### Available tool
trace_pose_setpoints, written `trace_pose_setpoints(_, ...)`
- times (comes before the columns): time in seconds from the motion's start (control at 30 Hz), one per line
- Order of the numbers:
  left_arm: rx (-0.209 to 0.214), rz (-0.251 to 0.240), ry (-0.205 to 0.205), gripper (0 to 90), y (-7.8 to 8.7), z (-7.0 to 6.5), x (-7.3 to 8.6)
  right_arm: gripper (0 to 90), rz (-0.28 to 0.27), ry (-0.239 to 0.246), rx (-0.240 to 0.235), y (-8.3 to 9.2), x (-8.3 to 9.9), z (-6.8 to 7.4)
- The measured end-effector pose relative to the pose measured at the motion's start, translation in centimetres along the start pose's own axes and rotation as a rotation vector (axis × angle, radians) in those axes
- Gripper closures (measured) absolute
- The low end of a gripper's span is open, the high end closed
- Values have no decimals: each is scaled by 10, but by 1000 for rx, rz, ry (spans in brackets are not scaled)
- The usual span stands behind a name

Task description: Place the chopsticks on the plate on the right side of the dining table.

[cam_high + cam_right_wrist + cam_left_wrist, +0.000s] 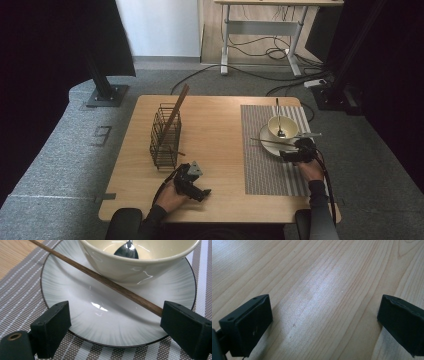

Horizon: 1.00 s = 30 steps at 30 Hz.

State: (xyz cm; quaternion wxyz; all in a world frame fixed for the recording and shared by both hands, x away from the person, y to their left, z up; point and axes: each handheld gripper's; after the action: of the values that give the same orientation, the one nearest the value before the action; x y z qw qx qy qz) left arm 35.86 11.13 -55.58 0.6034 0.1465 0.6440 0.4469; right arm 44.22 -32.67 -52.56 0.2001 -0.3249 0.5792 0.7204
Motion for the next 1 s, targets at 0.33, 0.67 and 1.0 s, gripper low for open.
trace_pose_setpoints(0.33, 0, 0, 0, 0, 0, 0, 0, 68, -3, -11, 18, -3, 1, -4)
trace_pose_setpoints(0.67, 0, 0, 0, 0, 0, 0, 0, 71, -4, -8, 22, -5, 2, -4)
trace_pose_setpoints(1.0, 1, 0, 3, 0, 0, 0, 0, 43, -7, -1, 24, 5, 2, -3)
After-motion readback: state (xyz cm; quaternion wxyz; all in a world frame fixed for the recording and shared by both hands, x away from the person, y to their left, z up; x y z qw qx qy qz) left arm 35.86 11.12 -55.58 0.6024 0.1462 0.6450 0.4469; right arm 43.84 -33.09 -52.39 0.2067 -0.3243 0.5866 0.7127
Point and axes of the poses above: each handheld gripper's, and its own axes: y roughly backward along the jaws, x roughly out of its underside, z roughly to its left, and after that the axes turned 11 degrees about -y, right-handed
